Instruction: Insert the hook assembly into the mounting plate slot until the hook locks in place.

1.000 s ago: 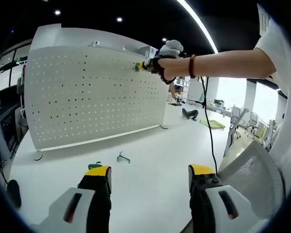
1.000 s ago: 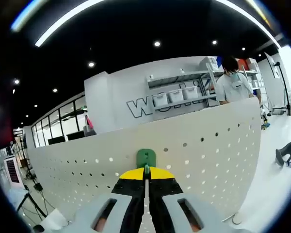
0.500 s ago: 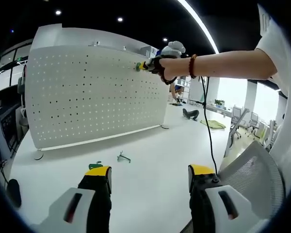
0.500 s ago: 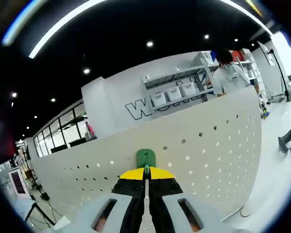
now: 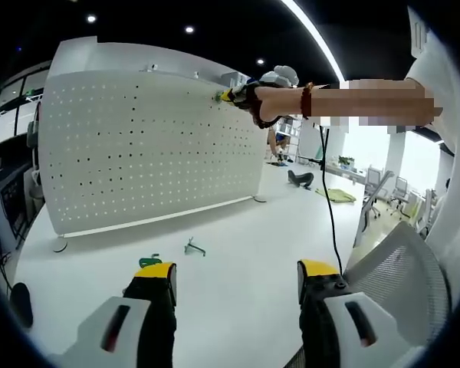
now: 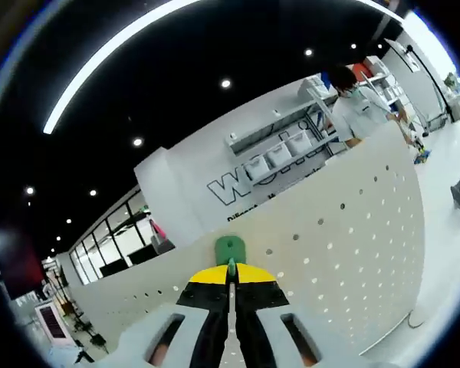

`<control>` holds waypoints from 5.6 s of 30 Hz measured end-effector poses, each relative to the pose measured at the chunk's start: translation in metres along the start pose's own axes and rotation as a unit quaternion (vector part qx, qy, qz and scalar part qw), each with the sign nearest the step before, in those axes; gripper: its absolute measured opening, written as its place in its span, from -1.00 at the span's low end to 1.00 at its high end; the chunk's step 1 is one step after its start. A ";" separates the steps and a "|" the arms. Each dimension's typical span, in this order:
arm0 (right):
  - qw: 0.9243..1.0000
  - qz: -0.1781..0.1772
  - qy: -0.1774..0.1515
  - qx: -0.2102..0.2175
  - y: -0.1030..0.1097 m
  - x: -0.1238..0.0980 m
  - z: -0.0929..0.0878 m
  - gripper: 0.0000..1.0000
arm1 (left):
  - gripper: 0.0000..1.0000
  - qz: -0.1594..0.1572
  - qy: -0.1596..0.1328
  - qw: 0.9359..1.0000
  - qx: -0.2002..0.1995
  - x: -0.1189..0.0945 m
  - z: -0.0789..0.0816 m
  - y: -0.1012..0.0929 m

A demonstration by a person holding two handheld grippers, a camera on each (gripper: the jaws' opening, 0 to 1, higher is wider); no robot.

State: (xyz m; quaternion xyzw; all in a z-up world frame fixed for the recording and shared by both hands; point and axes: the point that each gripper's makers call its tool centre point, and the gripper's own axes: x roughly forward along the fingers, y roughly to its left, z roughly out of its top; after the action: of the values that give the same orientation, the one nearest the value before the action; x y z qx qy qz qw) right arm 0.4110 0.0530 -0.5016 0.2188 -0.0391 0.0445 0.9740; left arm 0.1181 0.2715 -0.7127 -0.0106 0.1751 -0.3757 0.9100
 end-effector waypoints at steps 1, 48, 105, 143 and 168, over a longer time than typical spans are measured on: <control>1.000 -0.005 0.001 -0.007 -0.002 -0.001 0.001 -1.00 | 0.31 -0.001 -0.001 1.000 0.002 0.001 0.001 -0.001; 0.968 -0.063 0.047 -0.239 -0.012 -0.001 -0.027 -1.00 | 0.29 0.000 -0.001 1.000 -0.001 -0.001 0.000 0.000; 0.976 -0.050 0.046 -0.205 0.011 -0.003 -0.034 -1.00 | 0.28 -0.009 -0.001 1.000 0.007 -0.001 0.004 -0.003; 0.966 -0.041 0.070 -0.246 0.015 0.003 -0.040 -0.98 | 0.29 -0.012 -0.004 1.000 0.007 -0.001 0.005 -0.005; 0.957 -0.023 0.045 -0.284 0.024 0.010 -0.026 -0.94 | 0.28 -0.010 0.002 1.000 0.007 -0.001 0.004 -0.003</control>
State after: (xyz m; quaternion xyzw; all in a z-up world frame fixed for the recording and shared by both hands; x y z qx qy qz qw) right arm 0.4198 0.0863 -0.5141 -0.0684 -0.0015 0.0191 0.9975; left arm 0.1165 0.2701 -0.7082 -0.0050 0.1741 -0.3856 0.9061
